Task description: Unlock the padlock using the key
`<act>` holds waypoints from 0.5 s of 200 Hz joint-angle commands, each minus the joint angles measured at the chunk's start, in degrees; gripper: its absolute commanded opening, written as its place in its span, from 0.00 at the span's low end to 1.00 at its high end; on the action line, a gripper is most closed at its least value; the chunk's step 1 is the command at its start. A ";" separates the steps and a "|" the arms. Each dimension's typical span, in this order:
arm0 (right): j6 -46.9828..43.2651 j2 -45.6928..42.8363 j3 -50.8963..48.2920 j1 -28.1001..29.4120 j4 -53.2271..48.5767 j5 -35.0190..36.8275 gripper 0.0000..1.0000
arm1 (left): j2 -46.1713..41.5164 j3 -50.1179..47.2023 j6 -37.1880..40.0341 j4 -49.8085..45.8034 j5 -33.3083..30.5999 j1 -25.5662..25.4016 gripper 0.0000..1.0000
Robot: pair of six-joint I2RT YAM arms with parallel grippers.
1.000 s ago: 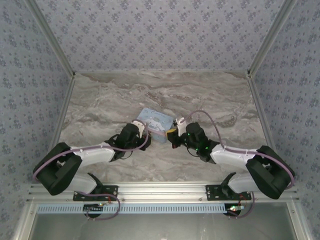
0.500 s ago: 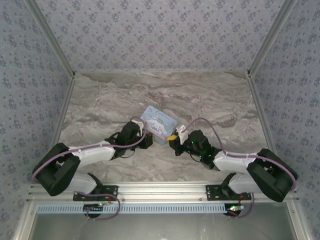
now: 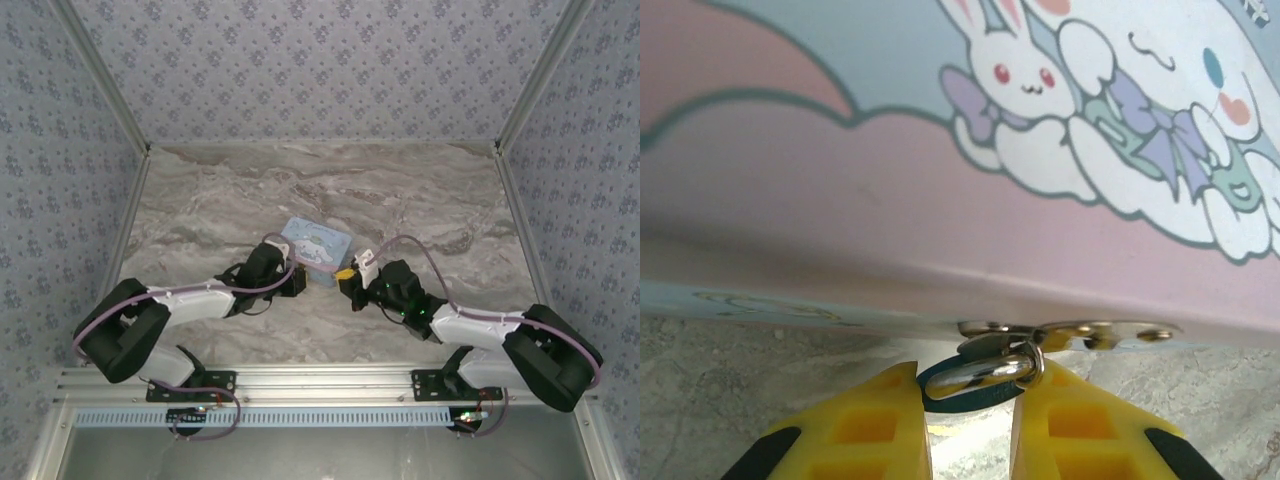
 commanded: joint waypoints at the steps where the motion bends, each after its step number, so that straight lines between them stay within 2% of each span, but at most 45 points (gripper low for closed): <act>1: 0.78 -2.05 2.68 -0.49 -3.92 0.90 0.00 | 0.59 0.45 0.97 4.34 -0.77 0.48 0.18; 52: 1.17 -1.59 5.69 -1.43 -8.19 2.36 0.00 | 2.25 0.24 0.70 4.41 0.27 2.88 0.20; 100: 2.19 1.64 9.14 -2.35 -8.21 1.38 0.00 | 4.51 0.18 4.50 4.90 1.19 5.34 0.25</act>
